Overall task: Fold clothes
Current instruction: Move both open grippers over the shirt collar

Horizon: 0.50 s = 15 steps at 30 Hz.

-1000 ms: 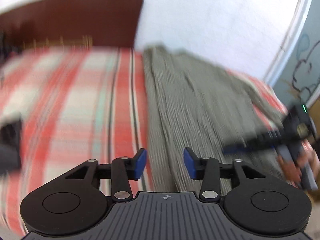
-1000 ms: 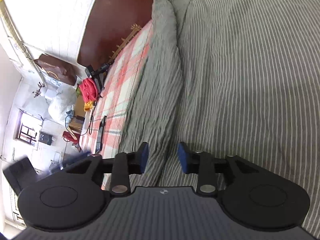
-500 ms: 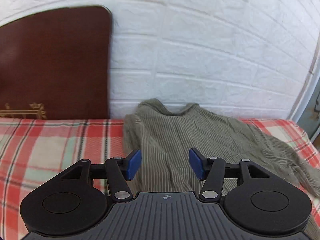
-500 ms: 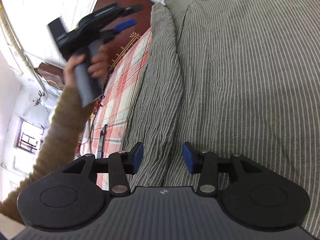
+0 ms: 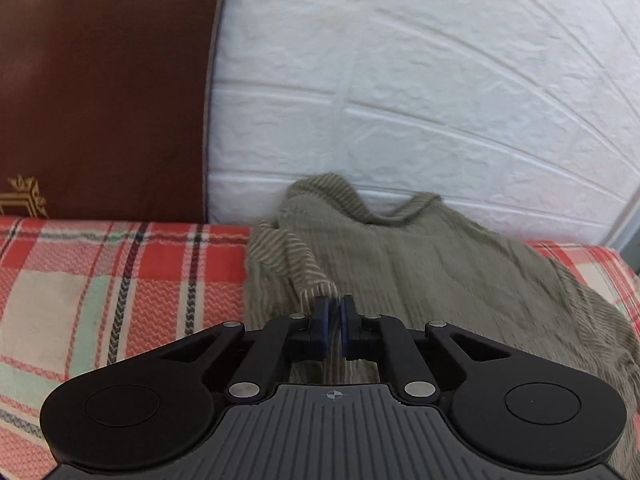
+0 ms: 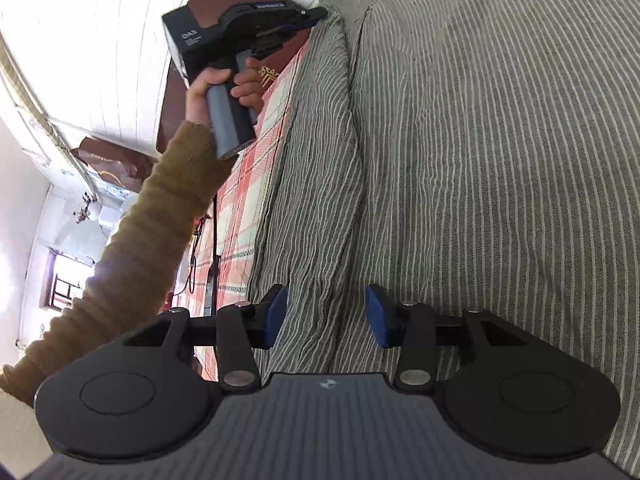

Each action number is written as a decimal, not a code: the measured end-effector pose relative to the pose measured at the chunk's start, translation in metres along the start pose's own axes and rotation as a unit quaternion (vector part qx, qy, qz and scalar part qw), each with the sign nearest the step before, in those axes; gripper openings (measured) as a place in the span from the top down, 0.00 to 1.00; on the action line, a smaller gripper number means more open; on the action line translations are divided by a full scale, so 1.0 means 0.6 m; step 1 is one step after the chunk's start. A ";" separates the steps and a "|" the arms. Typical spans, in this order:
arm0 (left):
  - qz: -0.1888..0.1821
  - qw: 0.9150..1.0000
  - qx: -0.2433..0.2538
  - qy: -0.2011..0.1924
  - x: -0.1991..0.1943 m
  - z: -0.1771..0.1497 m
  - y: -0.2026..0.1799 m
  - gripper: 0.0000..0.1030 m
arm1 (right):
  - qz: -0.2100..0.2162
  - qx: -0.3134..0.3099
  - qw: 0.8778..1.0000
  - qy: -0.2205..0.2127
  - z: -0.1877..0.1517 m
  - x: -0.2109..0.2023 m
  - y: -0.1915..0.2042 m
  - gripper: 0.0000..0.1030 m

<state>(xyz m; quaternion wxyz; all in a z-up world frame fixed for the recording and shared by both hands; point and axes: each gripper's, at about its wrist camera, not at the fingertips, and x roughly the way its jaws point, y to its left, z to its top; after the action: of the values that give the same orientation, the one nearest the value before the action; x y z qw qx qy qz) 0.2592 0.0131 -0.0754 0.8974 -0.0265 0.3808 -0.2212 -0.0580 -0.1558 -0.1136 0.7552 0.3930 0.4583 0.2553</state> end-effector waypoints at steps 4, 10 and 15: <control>-0.011 1.000 -0.015 -0.006 0.002 -0.007 0.015 0.74 | 0.001 0.004 1.000 -0.002 -0.001 -0.001 0.000 0.53; -0.062 0.998 -0.021 -0.018 -0.041 0.004 0.011 0.38 | 0.005 0.007 1.000 -0.001 0.001 0.002 -0.006 0.51; -0.032 0.999 0.013 0.007 -0.022 -0.006 -0.009 0.39 | 0.007 0.006 1.000 -0.005 0.000 0.004 -0.003 0.49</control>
<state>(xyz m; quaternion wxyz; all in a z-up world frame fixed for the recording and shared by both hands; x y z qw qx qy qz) 0.2464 0.0140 -0.0679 0.8875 -0.0252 0.3828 -0.2554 -0.0567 -0.1548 -0.1162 0.7536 0.4017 0.4531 0.2558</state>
